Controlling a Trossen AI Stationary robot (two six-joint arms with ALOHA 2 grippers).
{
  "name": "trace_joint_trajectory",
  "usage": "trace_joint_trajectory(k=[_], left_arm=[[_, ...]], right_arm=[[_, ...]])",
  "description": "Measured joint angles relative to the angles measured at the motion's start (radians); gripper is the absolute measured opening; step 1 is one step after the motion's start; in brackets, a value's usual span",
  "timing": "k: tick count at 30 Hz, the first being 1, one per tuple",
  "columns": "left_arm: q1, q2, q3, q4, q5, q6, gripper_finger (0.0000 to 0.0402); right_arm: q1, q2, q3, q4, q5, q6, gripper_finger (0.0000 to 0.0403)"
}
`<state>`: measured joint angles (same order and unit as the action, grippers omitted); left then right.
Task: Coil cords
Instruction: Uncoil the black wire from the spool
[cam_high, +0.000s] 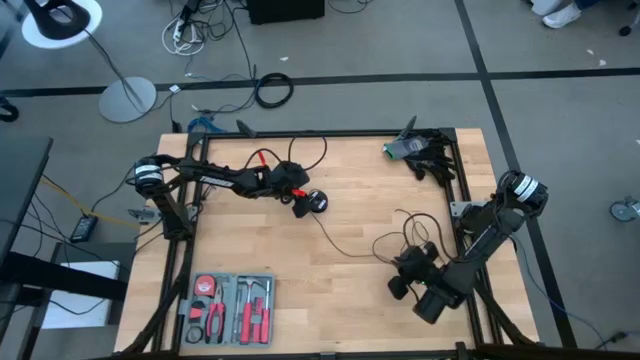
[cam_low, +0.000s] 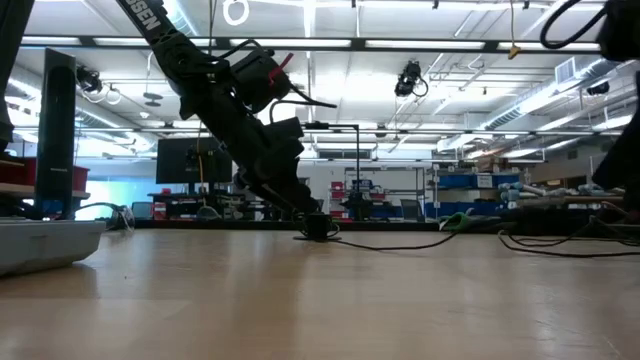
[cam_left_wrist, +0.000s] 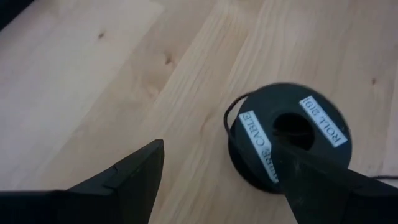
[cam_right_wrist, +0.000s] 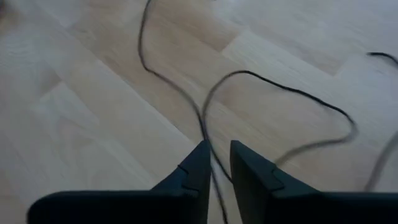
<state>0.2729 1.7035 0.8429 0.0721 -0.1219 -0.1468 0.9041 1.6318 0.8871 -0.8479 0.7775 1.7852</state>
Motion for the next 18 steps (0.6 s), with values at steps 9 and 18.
trace_joint_trajectory(k=[9, 18], left_arm=[[0.000, -0.001, 0.000, 0.030, 0.003, 0.004, 0.0300], [-0.001, 0.000, 0.000, 0.043, 0.002, 0.028, 0.0300]], right_arm=[[-0.179, 0.000, 0.000, 0.155, 0.109, -0.360, 0.0131], [-0.494, 0.003, 0.000, 0.567, 0.012, -1.023, 0.0164]])
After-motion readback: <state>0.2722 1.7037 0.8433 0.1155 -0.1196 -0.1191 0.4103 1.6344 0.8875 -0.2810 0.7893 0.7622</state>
